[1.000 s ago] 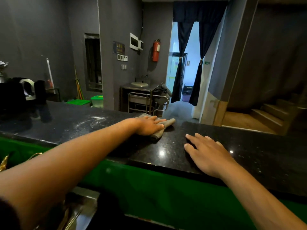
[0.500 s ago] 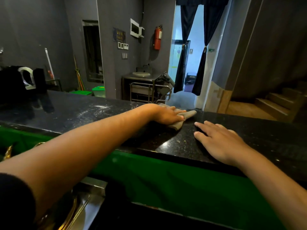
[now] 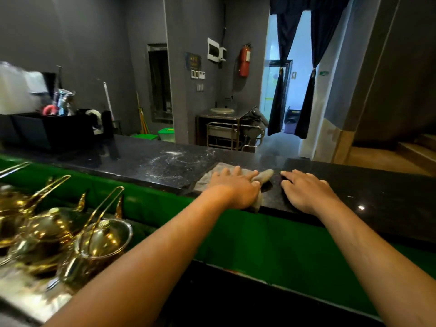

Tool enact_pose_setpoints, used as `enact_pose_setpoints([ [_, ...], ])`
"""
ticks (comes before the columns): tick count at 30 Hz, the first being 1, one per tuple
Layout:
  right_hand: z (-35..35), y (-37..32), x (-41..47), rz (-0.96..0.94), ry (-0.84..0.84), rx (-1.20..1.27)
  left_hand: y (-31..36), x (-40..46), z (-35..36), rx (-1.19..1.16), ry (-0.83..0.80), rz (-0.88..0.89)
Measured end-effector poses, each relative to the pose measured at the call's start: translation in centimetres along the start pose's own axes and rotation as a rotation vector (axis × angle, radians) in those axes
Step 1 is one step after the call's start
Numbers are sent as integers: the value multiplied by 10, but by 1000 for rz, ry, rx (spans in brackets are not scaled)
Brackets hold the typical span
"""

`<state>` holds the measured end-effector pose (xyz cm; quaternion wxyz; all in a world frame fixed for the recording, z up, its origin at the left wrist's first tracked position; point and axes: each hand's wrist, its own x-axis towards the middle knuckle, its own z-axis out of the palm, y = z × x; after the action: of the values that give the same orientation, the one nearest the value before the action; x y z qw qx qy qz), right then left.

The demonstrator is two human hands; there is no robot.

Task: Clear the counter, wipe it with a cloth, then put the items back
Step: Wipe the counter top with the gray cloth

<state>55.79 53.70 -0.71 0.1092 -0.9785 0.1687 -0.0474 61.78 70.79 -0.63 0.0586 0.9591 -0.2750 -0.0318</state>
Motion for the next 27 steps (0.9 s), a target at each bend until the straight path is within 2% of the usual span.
enact_pose_setpoints([
  [5, -2, -4, -9, -30, 51, 19, -41, -29, -5, -51, 60, -294],
  [8, 1, -13, -12, -23, 114, -56, -55, -31, -13, -110, 59, -424],
  [14, 13, -49, 2, -14, -48, -48, -89, -12, -23, -164, 57, -679],
  [17, 16, -52, 12, 21, -65, -58, -122, 6, -27, -150, 78, -785],
  [22, 18, -51, 16, 18, -56, -82, -170, 32, -36, -119, 71, -848],
  [27, 21, -50, 18, 13, -49, -90, -183, 68, -40, -53, 57, -747],
])
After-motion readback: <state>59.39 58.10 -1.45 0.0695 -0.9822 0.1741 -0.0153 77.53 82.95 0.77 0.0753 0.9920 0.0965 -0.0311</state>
